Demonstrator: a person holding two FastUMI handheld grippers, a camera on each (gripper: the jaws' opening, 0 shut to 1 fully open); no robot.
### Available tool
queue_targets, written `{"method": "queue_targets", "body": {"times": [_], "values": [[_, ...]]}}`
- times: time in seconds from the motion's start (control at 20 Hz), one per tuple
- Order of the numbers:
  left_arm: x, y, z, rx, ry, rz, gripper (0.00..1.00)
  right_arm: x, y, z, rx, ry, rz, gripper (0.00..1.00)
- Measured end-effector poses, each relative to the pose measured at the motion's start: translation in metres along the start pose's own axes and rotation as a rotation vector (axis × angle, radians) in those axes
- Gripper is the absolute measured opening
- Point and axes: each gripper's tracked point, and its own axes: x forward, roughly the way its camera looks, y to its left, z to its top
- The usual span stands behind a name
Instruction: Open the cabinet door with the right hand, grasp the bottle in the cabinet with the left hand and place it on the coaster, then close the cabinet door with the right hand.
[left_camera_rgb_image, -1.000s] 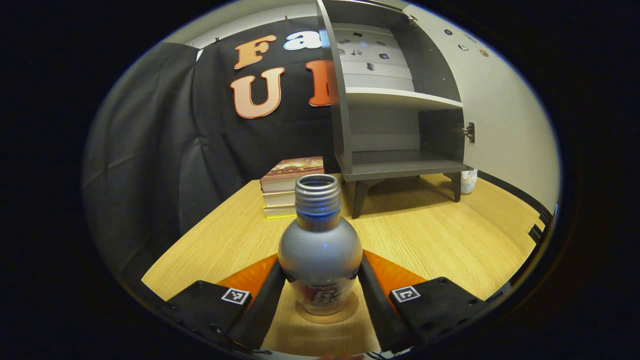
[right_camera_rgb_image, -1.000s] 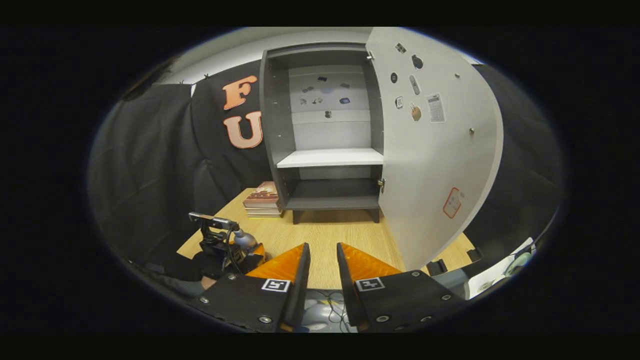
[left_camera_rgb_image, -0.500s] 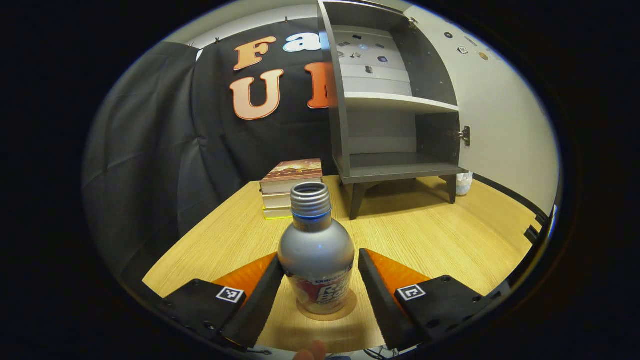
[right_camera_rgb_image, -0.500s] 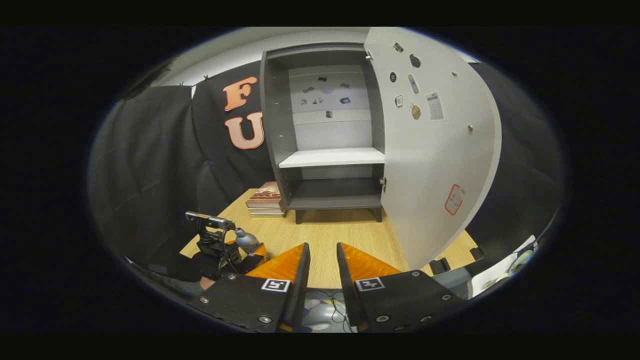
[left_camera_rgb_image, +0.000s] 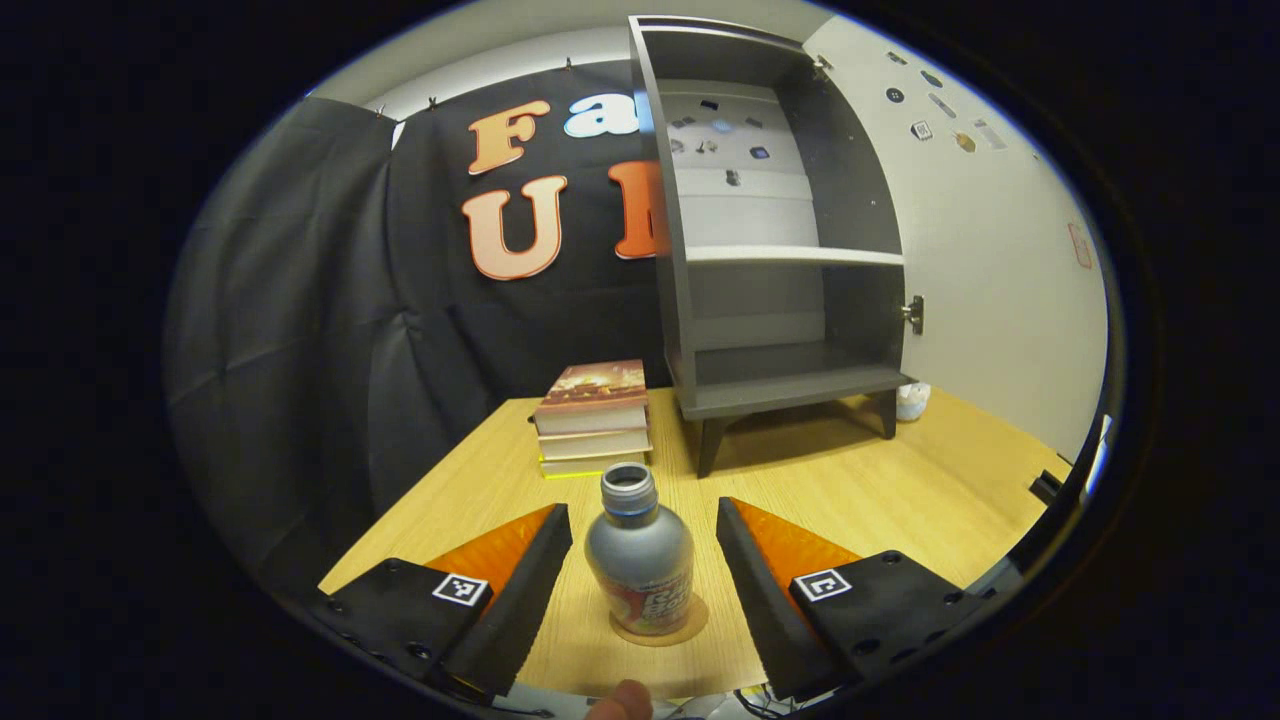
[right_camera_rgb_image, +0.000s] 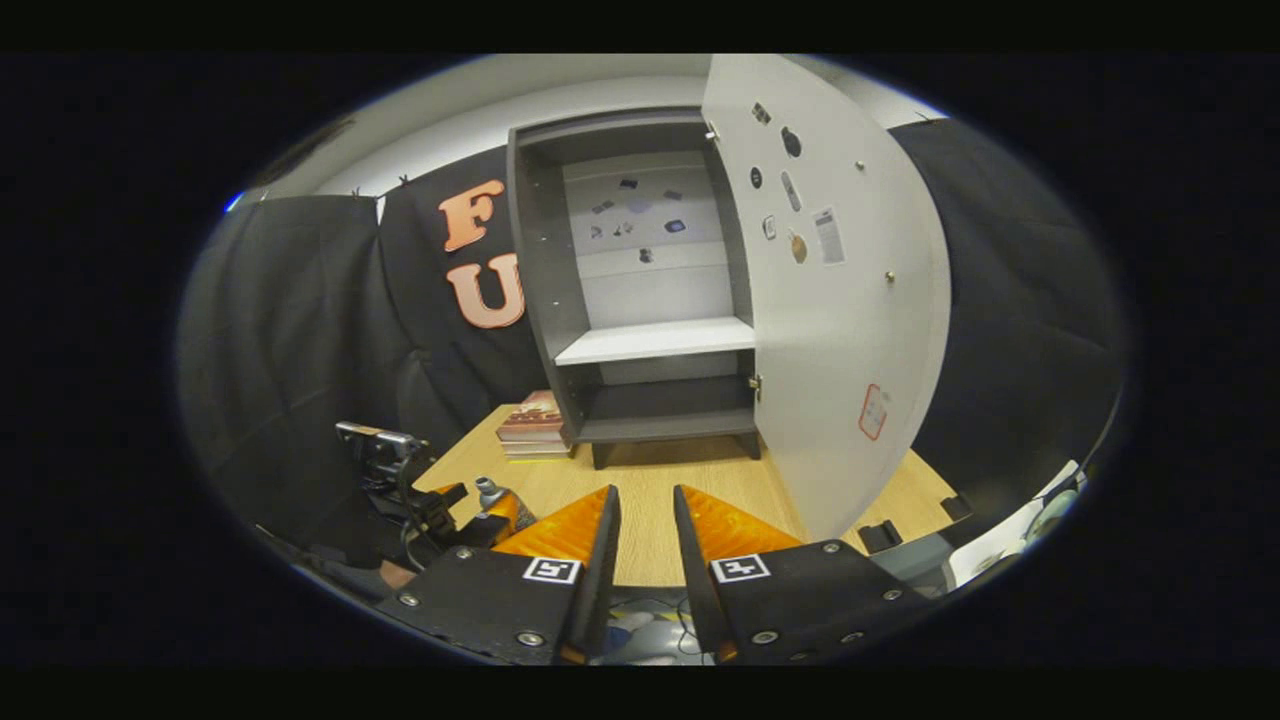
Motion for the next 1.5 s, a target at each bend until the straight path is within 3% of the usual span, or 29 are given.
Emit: {"method": "queue_targets", "body": {"times": [0.3, 0.55, 0.75, 0.8, 0.85, 0.95, 1.25, 1.5], "values": [[-0.022, -0.015, 0.108, -0.033, -0.138, -0.033, 0.95, -0.023, -0.026, 0.045, 0.0, -0.123, -0.031, 0.35], [-0.031, -0.027, 0.168, -0.061, -0.206, -0.083, 0.95, -0.045, -0.087, 0.101, -0.058, -0.238, -0.127, 0.35], [-0.035, -0.031, 0.182, -0.061, -0.202, -0.098, 0.96, -0.058, -0.141, 0.14, -0.086, -0.311, -0.202, 0.36], [-0.036, -0.033, 0.184, -0.062, -0.197, -0.101, 0.95, -0.058, -0.155, 0.146, -0.087, -0.318, -0.214, 0.41], [-0.038, -0.034, 0.186, -0.062, -0.196, -0.101, 0.96, -0.059, -0.167, 0.148, -0.085, -0.315, -0.228, 0.36], [-0.038, -0.036, 0.188, -0.056, -0.192, -0.098, 0.95, -0.055, -0.188, 0.152, -0.061, -0.322, -0.226, 0.38], [-0.04, -0.035, 0.187, -0.03, -0.166, -0.072, 0.95, -0.023, -0.198, 0.143, 0.008, -0.288, -0.155, 0.46], [-0.043, -0.023, 0.19, -0.01, -0.162, -0.045, 0.95, -0.018, -0.193, 0.143, -0.014, -0.311, -0.151, 0.51]]}}
